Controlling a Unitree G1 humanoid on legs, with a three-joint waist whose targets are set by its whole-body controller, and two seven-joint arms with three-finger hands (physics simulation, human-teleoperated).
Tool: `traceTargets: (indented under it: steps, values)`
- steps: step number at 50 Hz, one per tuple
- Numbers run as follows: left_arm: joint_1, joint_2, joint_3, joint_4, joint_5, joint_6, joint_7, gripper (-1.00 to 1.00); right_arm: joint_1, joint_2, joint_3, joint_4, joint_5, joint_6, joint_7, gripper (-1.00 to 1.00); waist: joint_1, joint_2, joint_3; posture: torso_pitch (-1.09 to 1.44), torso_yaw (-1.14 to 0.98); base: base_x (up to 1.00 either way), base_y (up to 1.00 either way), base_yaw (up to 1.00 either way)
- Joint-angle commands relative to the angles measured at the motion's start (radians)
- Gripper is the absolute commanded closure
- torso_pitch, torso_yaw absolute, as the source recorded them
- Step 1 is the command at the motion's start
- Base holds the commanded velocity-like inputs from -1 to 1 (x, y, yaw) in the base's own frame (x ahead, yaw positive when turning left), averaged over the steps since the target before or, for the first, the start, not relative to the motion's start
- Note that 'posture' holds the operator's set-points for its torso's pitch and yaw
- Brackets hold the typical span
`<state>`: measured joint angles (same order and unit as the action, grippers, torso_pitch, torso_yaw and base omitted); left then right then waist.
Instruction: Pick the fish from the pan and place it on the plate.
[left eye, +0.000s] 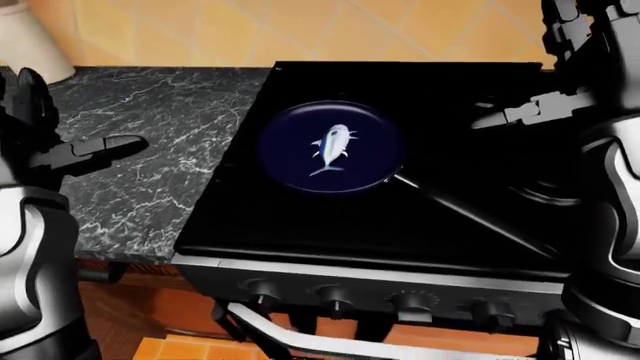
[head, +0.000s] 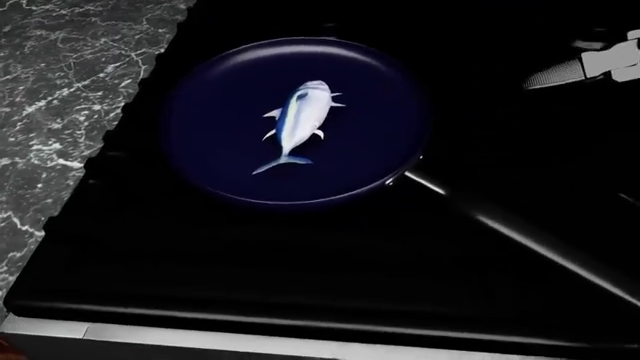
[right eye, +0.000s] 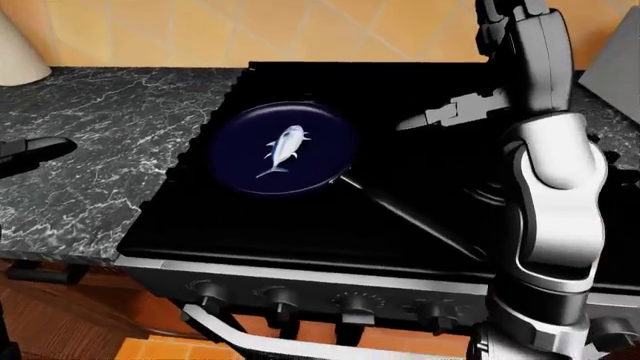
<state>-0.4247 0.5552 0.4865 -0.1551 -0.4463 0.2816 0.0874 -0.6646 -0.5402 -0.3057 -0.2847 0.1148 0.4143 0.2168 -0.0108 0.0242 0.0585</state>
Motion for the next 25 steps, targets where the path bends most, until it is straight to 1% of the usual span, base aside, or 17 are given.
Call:
traceTargets:
  steps: [1,3,6,7,8,9,10,11,12,14,16,20,23,25]
  values:
    - [-0.023,0.021,0.017,-0.026,0.001,-0.025,0.003,-1.0,-0.04,-0.01,-0.006,-0.026,-0.015,-0.036,0.012,-1.0,0.002,-0.005,-0.023,0.0,0.0,0.0,0.0,0.0]
    - [-0.023,0.02,0.017,-0.025,0.0,-0.025,0.004,-1.0,-0.067,-0.006,-0.007,-0.005,-0.007,0.017,0.009,-1.0,0.003,-0.004,-0.024,0.0,0.0,0.0,0.0,0.0]
    - [-0.028,0.021,0.017,-0.019,-0.001,-0.025,0.009,-1.0,-0.093,-0.014,0.006,0.02,-0.013,-0.03,0.037,-1.0,0.003,-0.006,-0.027,0.0,0.0,0.0,0.0,0.0]
    - [-0.028,0.022,0.017,-0.018,0.0,-0.028,0.011,-1.0,-0.103,-0.017,0.015,0.042,-0.038,-0.08,0.034,-1.0,0.004,-0.007,-0.027,0.0,0.0,0.0,0.0,0.0]
    - [-0.028,0.022,0.016,-0.017,0.002,-0.03,0.011,-1.0,-0.111,-0.015,0.015,0.049,-0.039,-0.073,0.036,-1.0,0.004,-0.007,-0.028,0.0,0.0,0.0,0.0,0.0]
    - [-0.027,0.022,0.015,-0.014,0.01,-0.04,0.014,-1.0,-0.117,-0.023,0.026,0.058,-0.056,-0.074,0.051,-1.0,0.004,-0.007,-0.029,0.0,0.0,0.0,0.0,0.0]
    - [-0.028,0.022,0.015,-0.009,0.016,-0.046,0.017,-1.0,-0.123,-0.024,0.033,0.067,-0.069,-0.096,0.066,-1.0,0.004,-0.008,-0.029,0.0,0.0,0.0,0.0,0.0]
    - [-0.029,0.024,0.01,-0.003,0.034,-0.061,0.018,-1.0,-0.138,-0.018,0.036,0.091,-0.081,-0.155,0.071,-1.0,0.004,-0.009,-0.029,0.0,0.0,0.0,0.0,0.0]
    - [-0.029,0.022,0.004,-0.003,0.043,-0.063,0.019,-1.0,-0.159,-0.022,0.041,0.105,-0.087,-0.134,0.083,-1.0,0.004,-0.009,-0.029,0.0,0.0,0.0,0.0,0.0]
    - [-0.03,0.019,-0.003,-0.008,0.068,-0.069,0.021,-1.0,-0.189,-0.033,0.06,0.151,-0.115,-0.162,0.129,-1.0,0.003,-0.009,-0.031,0.0,0.0,0.0,0.0,0.0]
    - [-0.028,0.017,-0.002,-0.014,0.074,-0.065,0.016,-1.0,-0.214,-0.029,0.066,0.162,-0.129,-0.132,0.16,-1.0,0.002,-0.01,-0.032,0.0,0.0,0.0,0.0,0.0]
    - [-0.02,0.017,0.014,-0.019,0.049,-0.046,-0.006,-1.0,-0.299,-0.034,0.094,0.244,-0.178,-0.168,0.231,-1.0,-0.001,-0.009,-0.034,0.0,0.0,0.0,0.0,0.0]
    - [-0.016,0.016,0.015,-0.024,0.037,-0.036,-0.013,-1.0,-0.343,-0.024,0.103,0.278,-0.202,-0.174,0.27,-1.0,-0.001,-0.005,-0.035,0.0,0.0,0.0,0.0,0.0]
    - [-0.014,0.015,0.016,-0.028,0.032,-0.03,-0.015,-1.0,-0.374,-0.024,0.117,0.305,-0.216,-0.186,0.315,-1.0,-0.001,-0.003,-0.034,0.0,0.0,0.0,0.0,0.0]
